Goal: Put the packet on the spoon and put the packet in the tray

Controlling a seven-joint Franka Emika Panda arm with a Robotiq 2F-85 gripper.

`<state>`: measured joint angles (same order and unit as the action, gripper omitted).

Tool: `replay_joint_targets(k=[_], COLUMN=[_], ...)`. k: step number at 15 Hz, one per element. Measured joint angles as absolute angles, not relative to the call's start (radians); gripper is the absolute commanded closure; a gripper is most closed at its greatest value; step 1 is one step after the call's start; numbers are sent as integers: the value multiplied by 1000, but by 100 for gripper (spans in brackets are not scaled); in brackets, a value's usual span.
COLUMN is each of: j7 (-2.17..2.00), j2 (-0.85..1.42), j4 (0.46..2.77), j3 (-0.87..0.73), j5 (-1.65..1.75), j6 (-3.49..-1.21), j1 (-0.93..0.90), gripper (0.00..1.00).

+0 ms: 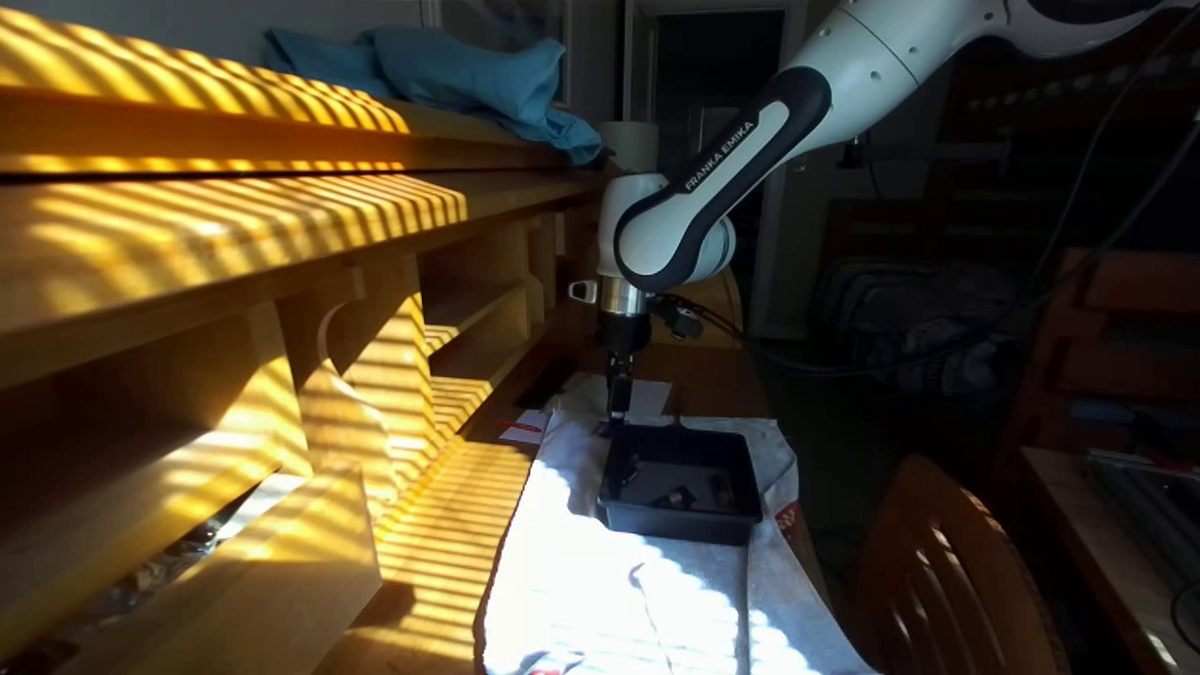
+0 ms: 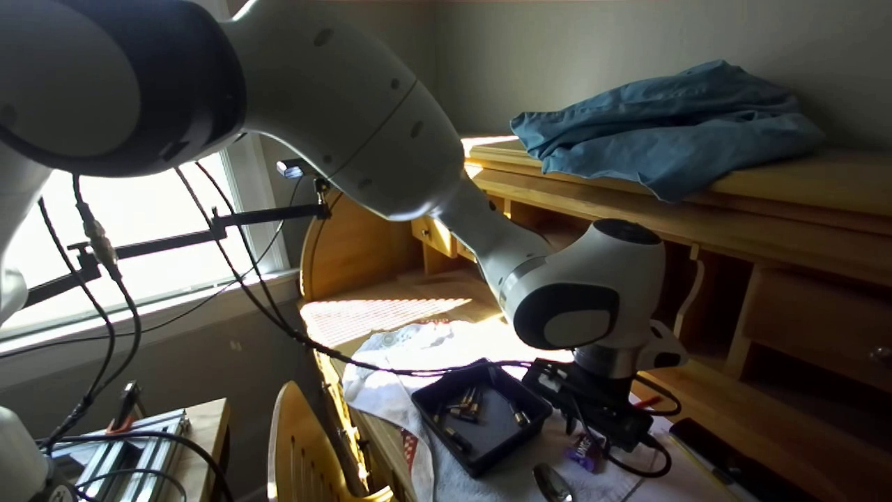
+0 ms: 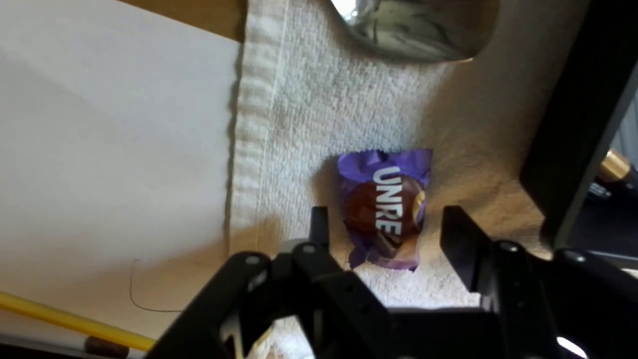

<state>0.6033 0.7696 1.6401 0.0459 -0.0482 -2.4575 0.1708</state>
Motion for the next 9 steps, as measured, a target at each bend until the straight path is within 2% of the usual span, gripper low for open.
replay_joint_targets(k=[3, 5, 7, 9], j7=[602, 599, 595, 592], j2=[779, 778, 777, 775], j4=[1631, 1623, 1608, 1601], j3=[46, 47, 48, 47], j5=[-48, -48, -48, -48], j6=[-2457, -2451, -2434, -2420], j1=[171, 170, 170, 172], gripper=[90, 98, 96, 100])
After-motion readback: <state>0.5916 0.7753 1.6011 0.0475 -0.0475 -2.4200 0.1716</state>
